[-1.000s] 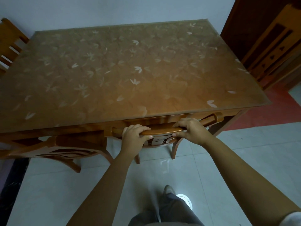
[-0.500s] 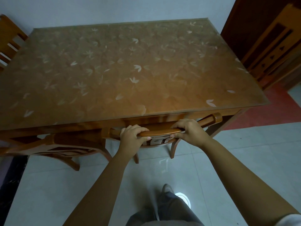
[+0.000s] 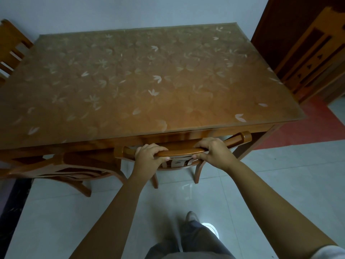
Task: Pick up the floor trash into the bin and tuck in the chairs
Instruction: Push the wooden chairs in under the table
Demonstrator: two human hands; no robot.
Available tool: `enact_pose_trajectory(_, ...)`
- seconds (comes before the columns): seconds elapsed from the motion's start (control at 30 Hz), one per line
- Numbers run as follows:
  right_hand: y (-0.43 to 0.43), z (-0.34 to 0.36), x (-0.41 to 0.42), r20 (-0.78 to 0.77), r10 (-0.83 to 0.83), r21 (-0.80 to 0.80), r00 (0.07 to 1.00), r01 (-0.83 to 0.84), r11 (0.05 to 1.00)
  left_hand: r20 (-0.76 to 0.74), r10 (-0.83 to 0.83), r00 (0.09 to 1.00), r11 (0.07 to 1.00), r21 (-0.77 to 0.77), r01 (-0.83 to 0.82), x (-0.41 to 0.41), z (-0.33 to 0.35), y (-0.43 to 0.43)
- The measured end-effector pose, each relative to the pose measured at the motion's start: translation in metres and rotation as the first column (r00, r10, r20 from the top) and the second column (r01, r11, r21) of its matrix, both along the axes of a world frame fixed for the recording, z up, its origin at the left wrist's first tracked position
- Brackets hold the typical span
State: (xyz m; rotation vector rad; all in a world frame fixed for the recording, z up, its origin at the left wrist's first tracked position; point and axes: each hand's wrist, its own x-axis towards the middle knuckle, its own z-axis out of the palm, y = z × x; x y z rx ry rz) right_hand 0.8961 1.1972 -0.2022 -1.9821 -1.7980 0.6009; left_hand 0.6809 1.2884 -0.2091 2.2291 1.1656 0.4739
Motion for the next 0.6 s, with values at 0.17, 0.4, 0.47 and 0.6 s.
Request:
enact_pose_trajectory(0.17, 0.0009, 0.002, 0.0038, 0.005, 0.032, 0.005, 0.999, -0.032, 0.999, -0.006, 0.032, 0.999, 0.999, 0.016, -0.032, 0.0017, -0.0005, -0.0031)
enact_pose_trajectory(0.4, 0.0031, 0.0009, 0.0096, 0.033, 0.063, 0.0, 0.997, -0.063, 0.998, -0.035, 0.055, 0.998, 0.998, 0.02, -0.054, 0.0053, 0.0011, -0.0051)
enact_pose_trajectory(0.47, 0.003, 0.0003, 0.0098, 0.031, 0.058, 0.002, 0.998, -0.058, 0.998, -0.042, 0.054, 0.998, 0.998, 0.014, -0.054, 0.0048, 0.001, -0.0053)
enact_pose_trajectory(0.6, 0.002, 0.0045, 0.005, -0.004, 0.014, -0.025, 1.0, -0.014, 1.0, -0.083, 0.033, 0.996, 0.999, 0.031, -0.03, 0.0022, 0.0011, -0.0059)
